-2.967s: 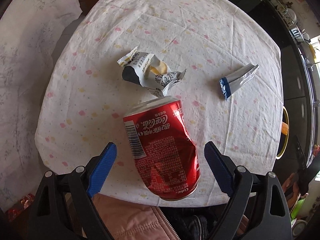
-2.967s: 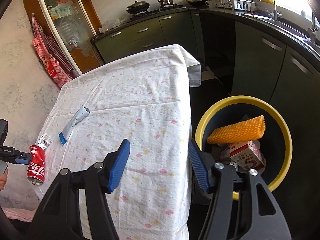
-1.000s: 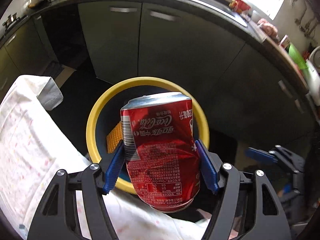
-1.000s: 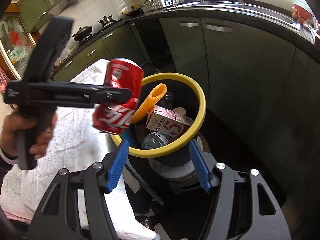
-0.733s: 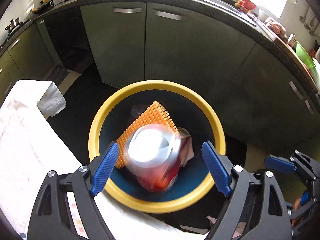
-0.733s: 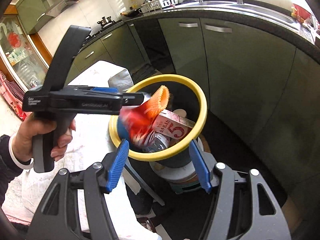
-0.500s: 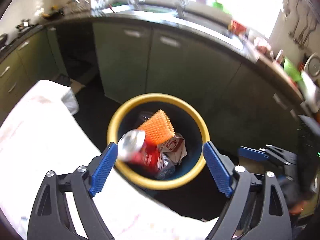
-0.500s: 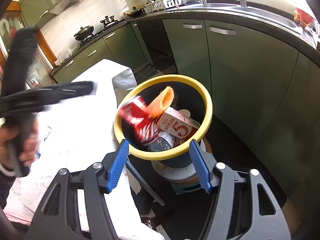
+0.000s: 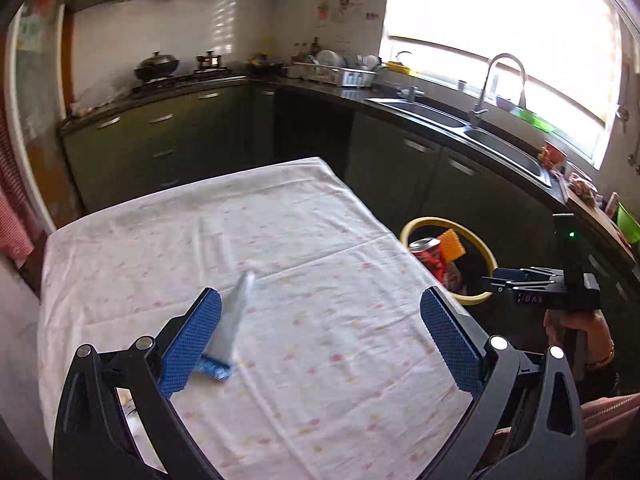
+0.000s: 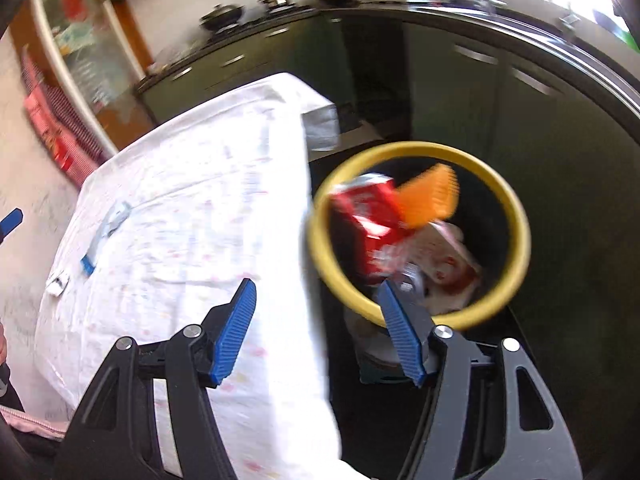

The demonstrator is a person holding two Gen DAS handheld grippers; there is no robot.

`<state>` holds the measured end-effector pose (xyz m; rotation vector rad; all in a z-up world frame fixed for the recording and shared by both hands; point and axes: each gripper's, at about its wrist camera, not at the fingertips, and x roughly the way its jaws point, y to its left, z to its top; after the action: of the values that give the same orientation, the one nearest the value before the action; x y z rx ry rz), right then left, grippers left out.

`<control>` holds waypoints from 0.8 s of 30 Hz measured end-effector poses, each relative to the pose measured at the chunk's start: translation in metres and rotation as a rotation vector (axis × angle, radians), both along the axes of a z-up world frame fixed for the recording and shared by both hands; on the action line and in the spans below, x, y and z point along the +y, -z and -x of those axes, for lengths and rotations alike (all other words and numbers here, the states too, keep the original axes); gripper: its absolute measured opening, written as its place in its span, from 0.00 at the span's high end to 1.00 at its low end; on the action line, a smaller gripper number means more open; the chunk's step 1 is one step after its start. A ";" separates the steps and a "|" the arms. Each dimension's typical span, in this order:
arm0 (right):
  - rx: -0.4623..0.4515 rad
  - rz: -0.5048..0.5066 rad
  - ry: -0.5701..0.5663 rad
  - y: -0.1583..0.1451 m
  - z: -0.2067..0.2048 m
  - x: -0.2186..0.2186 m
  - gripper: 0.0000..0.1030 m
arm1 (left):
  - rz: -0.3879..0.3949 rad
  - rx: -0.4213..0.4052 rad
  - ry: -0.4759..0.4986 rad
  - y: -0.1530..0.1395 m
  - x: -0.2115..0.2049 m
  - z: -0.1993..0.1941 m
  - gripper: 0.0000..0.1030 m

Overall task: Collect trash
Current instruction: 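Grasp the silver-and-blue tube with the right gripper and lift it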

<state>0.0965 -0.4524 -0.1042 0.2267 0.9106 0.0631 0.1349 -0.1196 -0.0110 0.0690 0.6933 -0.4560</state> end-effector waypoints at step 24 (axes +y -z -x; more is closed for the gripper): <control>0.279 -0.114 -0.355 0.017 -0.159 0.280 0.53 | -0.028 0.018 -0.241 0.039 0.165 0.033 0.05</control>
<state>0.2553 -0.1722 -0.1217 0.1798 1.2200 0.4212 0.1014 0.0452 -0.0503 0.0072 0.7158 -0.2162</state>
